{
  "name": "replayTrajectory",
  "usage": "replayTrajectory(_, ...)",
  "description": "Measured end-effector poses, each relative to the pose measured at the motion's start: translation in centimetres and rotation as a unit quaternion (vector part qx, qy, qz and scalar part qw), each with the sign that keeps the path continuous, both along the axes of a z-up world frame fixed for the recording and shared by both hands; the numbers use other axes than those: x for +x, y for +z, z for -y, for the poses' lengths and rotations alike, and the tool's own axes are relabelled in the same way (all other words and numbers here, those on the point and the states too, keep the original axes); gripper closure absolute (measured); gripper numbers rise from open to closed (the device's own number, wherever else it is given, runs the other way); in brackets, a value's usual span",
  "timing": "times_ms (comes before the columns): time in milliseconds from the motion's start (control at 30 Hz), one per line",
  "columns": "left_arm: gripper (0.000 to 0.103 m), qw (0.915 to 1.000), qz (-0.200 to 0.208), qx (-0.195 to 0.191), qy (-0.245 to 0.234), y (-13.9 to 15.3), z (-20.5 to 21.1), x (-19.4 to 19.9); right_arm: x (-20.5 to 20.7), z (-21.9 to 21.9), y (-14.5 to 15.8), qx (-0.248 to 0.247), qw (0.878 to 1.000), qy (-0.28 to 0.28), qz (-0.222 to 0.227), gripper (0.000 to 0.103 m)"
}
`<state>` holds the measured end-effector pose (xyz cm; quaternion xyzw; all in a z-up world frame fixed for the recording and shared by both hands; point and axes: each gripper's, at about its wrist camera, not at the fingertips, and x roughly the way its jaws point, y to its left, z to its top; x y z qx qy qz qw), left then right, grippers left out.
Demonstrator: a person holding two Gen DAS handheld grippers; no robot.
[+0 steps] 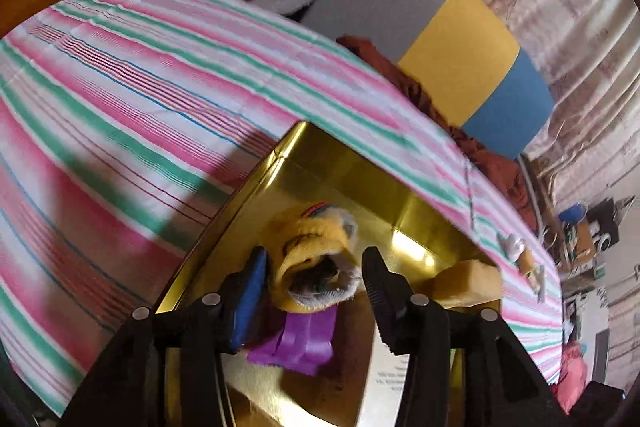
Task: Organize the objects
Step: 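Carry the yellow glove and WEIDAN cracker packet over the gold tray, then open the left gripper to drop the glove while the right gripper releases the WEIDAN packet into the tray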
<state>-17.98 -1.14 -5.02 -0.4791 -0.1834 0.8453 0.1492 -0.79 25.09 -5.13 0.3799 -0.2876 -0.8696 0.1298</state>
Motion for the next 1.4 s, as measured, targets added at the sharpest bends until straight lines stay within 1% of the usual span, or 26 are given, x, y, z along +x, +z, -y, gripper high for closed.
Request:
replayTrajectory(67, 0.05, 0.9999, -0.01, -0.004, 0.007, 0.6, 0.2, 1.0, -0.3, 0.0, -0.2, 0.003, 1.0, -0.005, 0.001, 0.055)
replayTrajectory(100, 0.05, 0.9996, -0.021, -0.006, 0.02, 1.0, 0.6, 1.8, -0.3, -0.1, -0.3, 0.003, 1.0, -0.011, 0.003, 0.055)
replayTrajectory(167, 0.049, 0.9981, -0.042, 0.003, 0.045, 1.6, 1.3, 3.5, -0.8, -0.3, -0.5, 0.0, 1.0, -0.023, 0.005, 0.055)
replayTrajectory(267, 0.049, 0.9944, -0.061, 0.015, 0.085, 2.1, 2.3, 6.2, -1.4, -0.4, -0.7, -0.003, 0.999, -0.041, 0.005, 0.055)
replayTrajectory(367, 0.048, 0.9918, -0.073, 0.011, 0.104, 2.3, 2.8, 8.0, -2.2, -0.1, -0.6, 0.0, 0.999, -0.049, 0.002, 0.055)
replayTrajectory(433, 0.048, 0.9903, -0.077, -0.001, 0.115, 2.6, 3.3, 8.8, -2.6, 0.3, -0.3, 0.011, 0.998, -0.055, -0.004, 0.055)
replayTrajectory(567, 0.048, 0.9902, -0.082, -0.012, 0.113, 3.1, 3.4, 8.8, -3.2, 0.7, 0.0, 0.047, 0.996, -0.079, -0.004, 0.051)
replayTrajectory(633, 0.048, 0.9901, -0.084, -0.007, 0.112, 3.1, 3.6, 9.1, -3.0, 0.5, 0.4, 0.055, 0.995, -0.086, -0.012, 0.039)
replayTrajectory(733, 0.048, 0.9907, -0.083, 0.0, 0.108, 3.2, 3.2, 9.5, -2.1, 0.2, 1.2, 0.065, 0.993, -0.087, -0.038, 0.032)
replayTrajectory(833, 0.048, 0.9911, -0.085, 0.003, 0.103, 3.3, 2.8, 9.9, -1.3, 0.0, 1.6, 0.074, 0.993, -0.08, -0.049, 0.031)
replayTrajectory(933, 0.048, 0.9918, -0.086, 0.001, 0.094, 3.3, 2.0, 10.4, -0.6, -0.2, 1.6, 0.081, 0.993, -0.075, -0.051, 0.031)
replayTrajectory(1133, 0.048, 0.9919, -0.105, -0.019, 0.07, 3.9, 0.0, 11.6, 0.3, 0.0, 1.6, 0.099, 0.991, -0.062, -0.058, 0.031)
replayTrajectory(1267, 0.048, 0.9911, -0.123, -0.037, 0.035, 4.3, -1.9, 12.5, 0.7, -0.2, 1.7, 0.112, 0.99, -0.058, -0.061, 0.031)
replayTrajectory(1333, 0.048, 0.99, -0.13, -0.052, 0.016, 4.4, -3.0, 13.0, 1.0, -0.7, 1.7, 0.124, 0.988, -0.061, -0.063, 0.031)
replayTrajectory(1400, 0.048, 0.9889, -0.139, -0.054, -0.005, 4.6, -4.0, 13.5, 1.5, -1.4, 1.5, 0.14, 0.986, -0.067, -0.061, 0.031)
